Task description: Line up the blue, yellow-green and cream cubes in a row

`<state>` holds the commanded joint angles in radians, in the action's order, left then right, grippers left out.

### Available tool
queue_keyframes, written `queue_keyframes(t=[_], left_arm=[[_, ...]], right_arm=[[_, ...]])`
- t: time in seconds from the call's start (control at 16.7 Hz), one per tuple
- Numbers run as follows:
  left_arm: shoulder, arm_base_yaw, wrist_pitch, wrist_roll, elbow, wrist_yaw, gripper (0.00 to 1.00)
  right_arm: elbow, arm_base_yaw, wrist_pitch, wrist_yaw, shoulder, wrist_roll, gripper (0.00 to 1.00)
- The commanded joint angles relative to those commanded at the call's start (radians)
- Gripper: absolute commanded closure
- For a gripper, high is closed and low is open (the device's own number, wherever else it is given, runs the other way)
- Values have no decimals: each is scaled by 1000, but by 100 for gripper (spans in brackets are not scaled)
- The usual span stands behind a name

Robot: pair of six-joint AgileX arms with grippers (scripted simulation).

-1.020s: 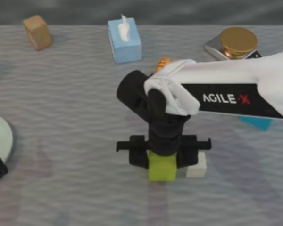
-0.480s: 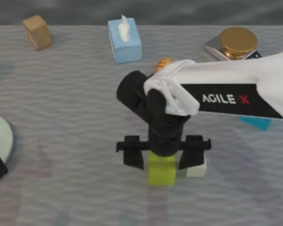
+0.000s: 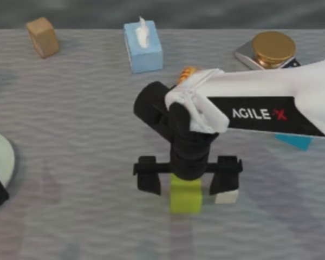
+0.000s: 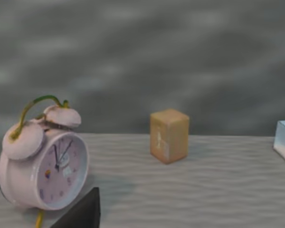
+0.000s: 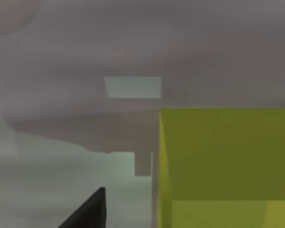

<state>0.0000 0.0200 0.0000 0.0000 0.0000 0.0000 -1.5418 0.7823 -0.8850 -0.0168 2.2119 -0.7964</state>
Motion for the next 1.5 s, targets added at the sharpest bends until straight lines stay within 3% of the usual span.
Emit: queue_keyframes(t=[0.48,0.96,1.2,1.5], left_arm=[[0,0,0,0,0,0,0],[0,0,0,0,0,0,0],[0,0,0,0,0,0,0],[0,0,0,0,0,0,0]], right_arm=[[-134,10,-219,1,-78,-1,0],[-157,-7,-238,0,-77,33,0],[-205,-79,-259,1,-40,217,0],[-264,-241,-295,4,15,647,0]])
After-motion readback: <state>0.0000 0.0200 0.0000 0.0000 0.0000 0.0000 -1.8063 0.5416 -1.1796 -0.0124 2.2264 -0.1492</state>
